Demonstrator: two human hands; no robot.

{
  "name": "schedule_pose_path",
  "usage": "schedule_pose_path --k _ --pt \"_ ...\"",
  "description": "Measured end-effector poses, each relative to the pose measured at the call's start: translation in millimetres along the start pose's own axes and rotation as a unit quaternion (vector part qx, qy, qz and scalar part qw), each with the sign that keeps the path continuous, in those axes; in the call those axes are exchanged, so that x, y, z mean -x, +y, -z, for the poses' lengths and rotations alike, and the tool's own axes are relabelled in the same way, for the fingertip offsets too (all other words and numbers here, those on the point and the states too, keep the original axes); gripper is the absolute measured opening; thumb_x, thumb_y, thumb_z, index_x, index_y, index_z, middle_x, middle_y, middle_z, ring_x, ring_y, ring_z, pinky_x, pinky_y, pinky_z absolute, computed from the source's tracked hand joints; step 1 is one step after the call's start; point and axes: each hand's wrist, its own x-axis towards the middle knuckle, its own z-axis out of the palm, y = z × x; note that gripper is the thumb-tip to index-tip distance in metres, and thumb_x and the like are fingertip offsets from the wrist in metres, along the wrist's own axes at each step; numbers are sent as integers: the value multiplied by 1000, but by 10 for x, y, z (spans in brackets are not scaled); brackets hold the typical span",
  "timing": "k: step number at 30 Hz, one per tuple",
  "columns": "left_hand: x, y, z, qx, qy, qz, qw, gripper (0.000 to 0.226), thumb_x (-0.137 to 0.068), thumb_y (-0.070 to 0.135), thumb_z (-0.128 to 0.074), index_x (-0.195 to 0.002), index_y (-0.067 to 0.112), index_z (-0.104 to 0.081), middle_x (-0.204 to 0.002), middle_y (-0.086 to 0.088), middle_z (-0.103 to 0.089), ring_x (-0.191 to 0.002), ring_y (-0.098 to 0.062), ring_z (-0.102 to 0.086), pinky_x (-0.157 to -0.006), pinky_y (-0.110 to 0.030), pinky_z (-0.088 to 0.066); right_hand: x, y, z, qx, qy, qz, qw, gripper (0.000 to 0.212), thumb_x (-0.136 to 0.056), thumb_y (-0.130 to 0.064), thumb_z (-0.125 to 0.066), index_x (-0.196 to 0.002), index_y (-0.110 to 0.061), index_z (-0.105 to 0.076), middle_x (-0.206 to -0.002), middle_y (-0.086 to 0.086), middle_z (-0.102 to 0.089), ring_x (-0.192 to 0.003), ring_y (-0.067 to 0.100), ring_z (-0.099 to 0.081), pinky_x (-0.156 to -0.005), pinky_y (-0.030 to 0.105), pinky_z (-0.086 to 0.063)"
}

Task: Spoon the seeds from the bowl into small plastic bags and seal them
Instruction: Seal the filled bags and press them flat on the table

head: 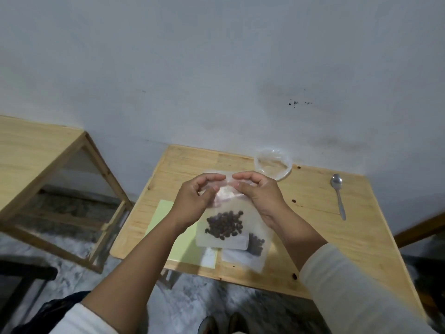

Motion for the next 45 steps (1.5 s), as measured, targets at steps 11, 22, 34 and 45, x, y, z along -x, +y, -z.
schedule_pose_path --k 11,22,34,45 --pt "-4 -507 794 -19 80 73 994 23 -94 10 -52 -102 26 -67 -96 26 -69 -100 -11 -59 -74 -30 -57 -231 659 -276 220 22 -72 972 20 -84 -14 -65 -103 -11 -72 -97 1 -69 -92 13 -61 -84 20 -46" --pt "-189 -861 1376 -45 7 114 992 24 -94 8 -52 -102 27 -66 -104 23 -63 -104 3 -55 -61 -11 -50 -305 1228 -752 528 93 -101 838 18 -88 -18 -59 -95 -1 -61 -101 12 -57 -91 24 -57 -71 25 -42" --pt "-359 -776 1522 -29 -39 127 991 25 -96 11 -48 -109 24 -65 -107 5 -64 -80 0 -61 -63 -15 -53 -365 628 -1044 460 160 42 872 14 -85 -3 -57 -75 6 -63 -78 11 -52 -75 26 -50 -60 18 -30" --pt "-526 -343 1527 -59 -51 54 995 30 -98 13 -44 -111 27 -66 -105 -23 -58 -62 -9 -55 -59 -16 -38 -330 -58 -1667 426 85 94 896 17 -87 -21 -58 -71 -16 -54 -86 2 -53 -83 13 -45 -71 24 -29"
